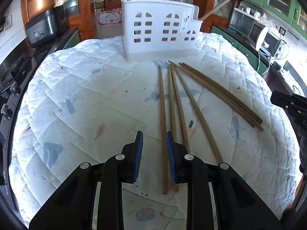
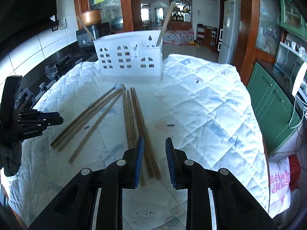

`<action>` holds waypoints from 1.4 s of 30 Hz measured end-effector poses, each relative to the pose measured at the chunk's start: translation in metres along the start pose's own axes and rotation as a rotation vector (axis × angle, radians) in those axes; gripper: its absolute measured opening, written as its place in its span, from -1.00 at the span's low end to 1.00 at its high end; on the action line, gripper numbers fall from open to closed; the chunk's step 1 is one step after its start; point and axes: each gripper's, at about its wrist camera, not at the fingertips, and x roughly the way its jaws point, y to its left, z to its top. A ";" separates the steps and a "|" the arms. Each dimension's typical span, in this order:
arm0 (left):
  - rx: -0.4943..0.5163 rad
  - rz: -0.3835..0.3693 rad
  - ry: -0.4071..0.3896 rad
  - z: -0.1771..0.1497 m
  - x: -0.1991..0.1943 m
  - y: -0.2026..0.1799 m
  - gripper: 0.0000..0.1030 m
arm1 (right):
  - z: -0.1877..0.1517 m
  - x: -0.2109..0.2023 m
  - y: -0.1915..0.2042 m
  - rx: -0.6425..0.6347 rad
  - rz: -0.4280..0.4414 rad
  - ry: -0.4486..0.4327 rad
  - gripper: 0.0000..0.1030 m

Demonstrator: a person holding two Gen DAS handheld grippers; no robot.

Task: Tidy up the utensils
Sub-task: 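Move both grippers back down to the loose chopsticks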

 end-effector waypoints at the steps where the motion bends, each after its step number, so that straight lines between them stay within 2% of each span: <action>1: -0.001 -0.007 0.007 -0.001 0.003 0.000 -0.53 | -0.001 0.002 0.000 -0.001 0.000 0.004 -0.54; 3: 0.000 -0.013 0.023 -0.003 0.008 0.001 -0.53 | -0.002 0.005 0.000 -0.002 0.000 0.012 -0.54; 6: 0.005 -0.036 0.054 -0.004 0.015 -0.002 -0.76 | -0.001 0.007 -0.001 0.000 -0.002 0.020 -0.54; 20: 0.037 -0.040 0.147 0.002 0.028 -0.011 -0.77 | 0.004 0.012 -0.002 -0.009 0.005 0.023 -0.54; 29: 0.035 -0.029 0.169 0.003 0.031 -0.011 -0.77 | 0.001 0.015 -0.004 -0.008 0.010 0.036 -0.54; 32: 0.024 -0.015 0.170 0.004 0.032 -0.010 -0.85 | -0.002 0.017 -0.004 -0.012 0.009 0.046 -0.54; 42: 0.003 0.003 0.173 0.005 0.032 -0.010 -0.86 | -0.010 0.037 -0.006 -0.045 0.023 0.110 -0.60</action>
